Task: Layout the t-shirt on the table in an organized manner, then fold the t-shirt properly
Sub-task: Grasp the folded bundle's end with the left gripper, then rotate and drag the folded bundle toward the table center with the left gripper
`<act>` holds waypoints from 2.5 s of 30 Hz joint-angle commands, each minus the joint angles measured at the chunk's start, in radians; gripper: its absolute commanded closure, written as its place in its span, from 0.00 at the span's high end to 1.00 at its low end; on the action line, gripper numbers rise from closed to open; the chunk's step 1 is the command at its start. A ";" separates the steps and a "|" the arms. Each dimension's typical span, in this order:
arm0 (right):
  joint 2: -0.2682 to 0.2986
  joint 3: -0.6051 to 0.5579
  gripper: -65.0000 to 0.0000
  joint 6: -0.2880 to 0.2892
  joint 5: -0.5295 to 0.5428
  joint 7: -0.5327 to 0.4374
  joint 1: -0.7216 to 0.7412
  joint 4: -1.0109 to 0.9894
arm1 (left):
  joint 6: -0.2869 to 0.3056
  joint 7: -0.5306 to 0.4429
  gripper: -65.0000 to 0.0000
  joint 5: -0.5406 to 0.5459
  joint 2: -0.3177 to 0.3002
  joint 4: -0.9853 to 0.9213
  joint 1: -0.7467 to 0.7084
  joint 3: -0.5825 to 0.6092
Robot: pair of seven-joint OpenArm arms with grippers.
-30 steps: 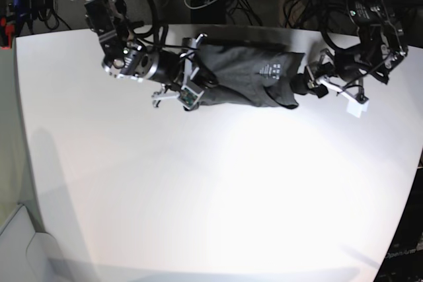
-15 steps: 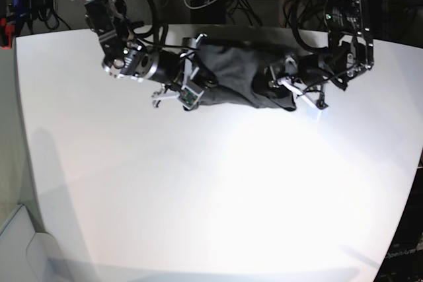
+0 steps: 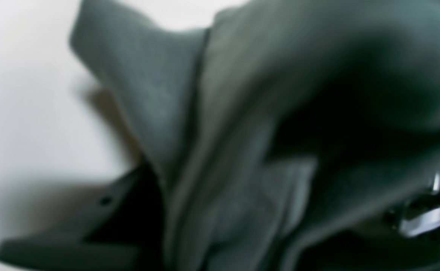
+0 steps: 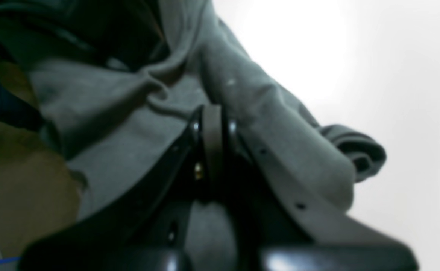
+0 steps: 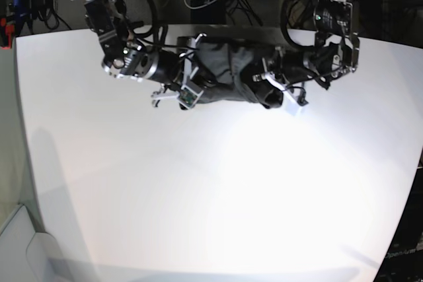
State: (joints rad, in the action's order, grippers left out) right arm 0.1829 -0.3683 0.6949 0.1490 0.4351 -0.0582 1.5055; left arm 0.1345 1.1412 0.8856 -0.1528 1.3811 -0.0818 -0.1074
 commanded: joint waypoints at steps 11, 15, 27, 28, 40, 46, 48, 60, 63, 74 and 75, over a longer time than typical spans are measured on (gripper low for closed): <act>0.010 0.068 0.00 0.003 0.010 -0.012 0.002 0.106 | -0.031 0.027 0.00 -0.257 0.006 -0.032 0.113 0.139; 0.008 0.196 0.01 0.003 0.010 -0.012 -0.019 0.188 | -0.031 0.030 0.00 -0.311 0.006 -0.032 0.162 0.205; 0.010 0.688 0.01 0.003 0.010 -0.012 -0.082 0.300 | -0.023 0.021 0.00 -0.549 -0.018 -0.084 0.454 0.529; 0.010 0.731 0.01 0.003 0.010 -0.012 -0.084 0.300 | -0.023 0.020 0.00 -0.553 -0.014 -0.110 0.483 0.555; 0.007 0.986 0.01 0.003 0.007 0.078 -0.124 0.309 | -0.022 -0.300 0.00 -0.561 0.074 -0.366 0.722 1.078; 0.002 0.987 0.01 0.003 0.007 0.083 -0.151 0.344 | -0.020 -0.393 0.00 -0.561 0.121 -0.438 0.784 1.253; 0.002 0.987 0.01 0.003 0.007 0.084 -0.162 0.350 | -0.020 -0.425 0.00 -0.563 0.129 -0.447 0.798 1.290; -0.013 0.987 0.01 0.003 0.007 0.086 -0.168 0.352 | -0.020 -0.468 0.00 -0.563 0.140 -0.437 0.834 1.394; -0.013 0.987 0.01 0.003 0.007 0.086 -0.168 0.352 | -0.020 -0.471 0.00 -0.564 0.140 -0.437 0.842 1.394; -0.013 0.987 0.01 0.003 0.007 0.086 -0.168 0.352 | -0.020 -0.344 0.01 -0.629 0.173 -0.415 0.805 1.452; -0.013 0.987 0.01 0.003 0.007 0.086 -0.168 0.352 | -0.020 -0.338 0.01 -0.626 0.173 -0.406 0.805 1.454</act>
State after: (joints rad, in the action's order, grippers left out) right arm 0.1543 0.6144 0.6991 0.1413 0.5495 -0.2314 1.8385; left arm 0.0757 0.7818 0.2085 0.0147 0.9703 0.7238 1.3418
